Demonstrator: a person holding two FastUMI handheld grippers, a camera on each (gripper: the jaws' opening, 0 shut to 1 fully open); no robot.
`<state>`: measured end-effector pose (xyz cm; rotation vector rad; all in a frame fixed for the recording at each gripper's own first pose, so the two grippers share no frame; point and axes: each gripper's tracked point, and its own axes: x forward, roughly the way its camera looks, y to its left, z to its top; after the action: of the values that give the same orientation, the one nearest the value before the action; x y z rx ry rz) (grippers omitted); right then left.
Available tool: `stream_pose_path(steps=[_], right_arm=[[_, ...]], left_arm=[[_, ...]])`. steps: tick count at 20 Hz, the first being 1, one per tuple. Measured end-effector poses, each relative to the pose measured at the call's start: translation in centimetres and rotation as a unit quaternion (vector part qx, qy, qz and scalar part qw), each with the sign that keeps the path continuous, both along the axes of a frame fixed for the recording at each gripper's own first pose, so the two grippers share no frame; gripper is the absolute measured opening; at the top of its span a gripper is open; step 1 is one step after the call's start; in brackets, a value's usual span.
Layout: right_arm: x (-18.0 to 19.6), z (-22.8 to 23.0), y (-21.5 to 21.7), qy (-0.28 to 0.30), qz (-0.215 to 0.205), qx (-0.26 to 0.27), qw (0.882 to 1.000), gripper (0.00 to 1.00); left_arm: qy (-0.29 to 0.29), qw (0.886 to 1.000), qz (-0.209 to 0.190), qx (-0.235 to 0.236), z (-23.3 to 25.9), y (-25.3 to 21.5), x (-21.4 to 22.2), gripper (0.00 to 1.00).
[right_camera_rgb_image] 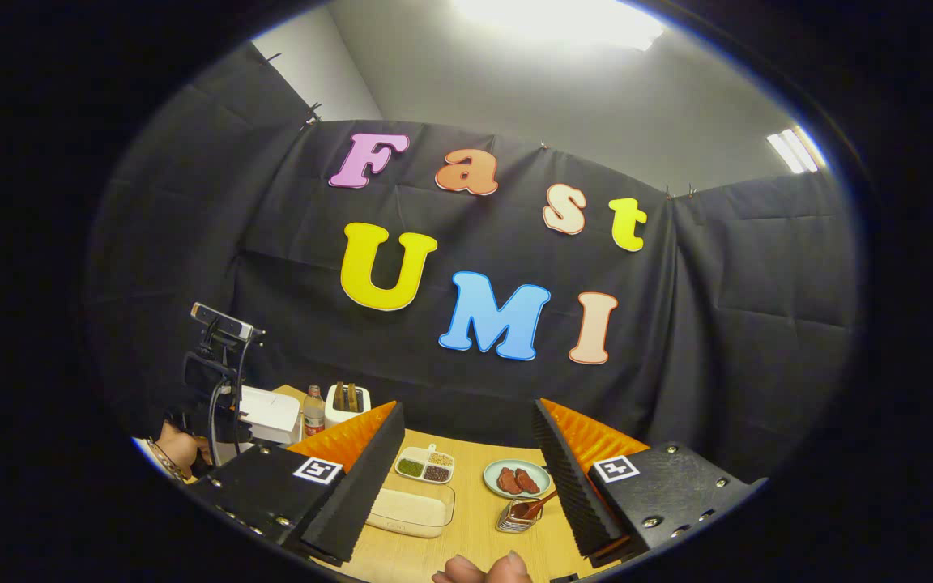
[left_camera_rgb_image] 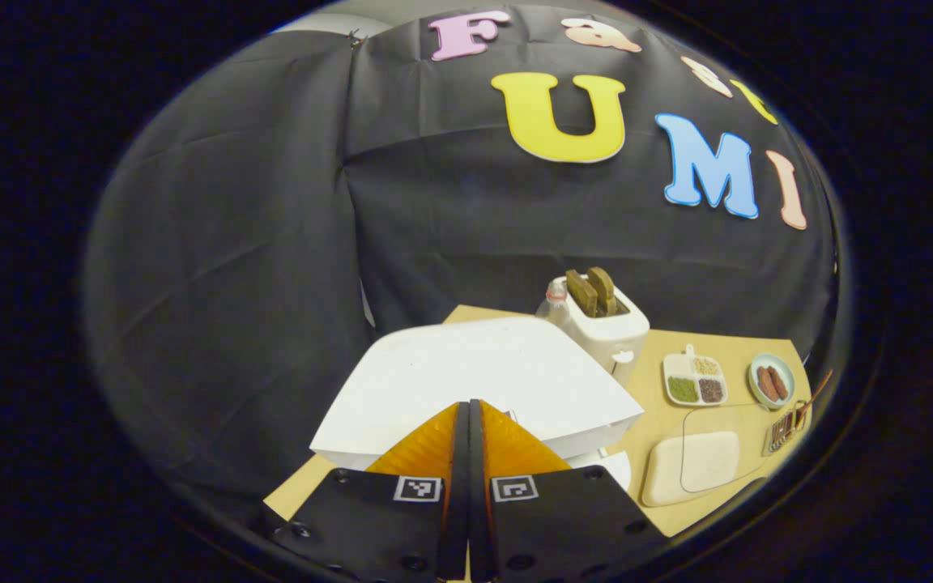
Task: Close the left gripper, press the button to open the rice cooker; take a wooden spoon from the chopstick holder with the right hand, scoop a spoonful of rice and pour it into the rice cooker, then put the wooden spoon back into the chopstick holder.
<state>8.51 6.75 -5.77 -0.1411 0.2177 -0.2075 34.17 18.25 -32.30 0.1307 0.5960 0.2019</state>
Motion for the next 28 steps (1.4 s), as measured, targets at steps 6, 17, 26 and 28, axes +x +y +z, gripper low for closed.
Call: stream_pose_path(steps=[6,17,26,28], right_arm=[[-1.0,0.4,-0.7,-0.007,-0.008,0.001,1.0,0.97],[-2.1,-0.2,-2.1,-0.007,-0.02,0.011,1.0,0.97],[-2.0,-5.7,-8.4,0.031,-0.044,0.049,0.997,0.97],[-1.4,-7.5,-10.3,0.041,-0.041,0.052,0.997,0.97]], left_arm=[[-0.038,0.999,0.001,-0.009,2.9,0.3,0.4,0.09],[-0.064,0.997,-0.004,-0.039,5.0,0.2,-2.9,0.09],[-0.092,0.994,-0.014,-0.052,8.4,-1.0,-8.1,0.08],[-0.1,0.993,-0.018,-0.061,9.4,-2.2,-9.3,0.09]])
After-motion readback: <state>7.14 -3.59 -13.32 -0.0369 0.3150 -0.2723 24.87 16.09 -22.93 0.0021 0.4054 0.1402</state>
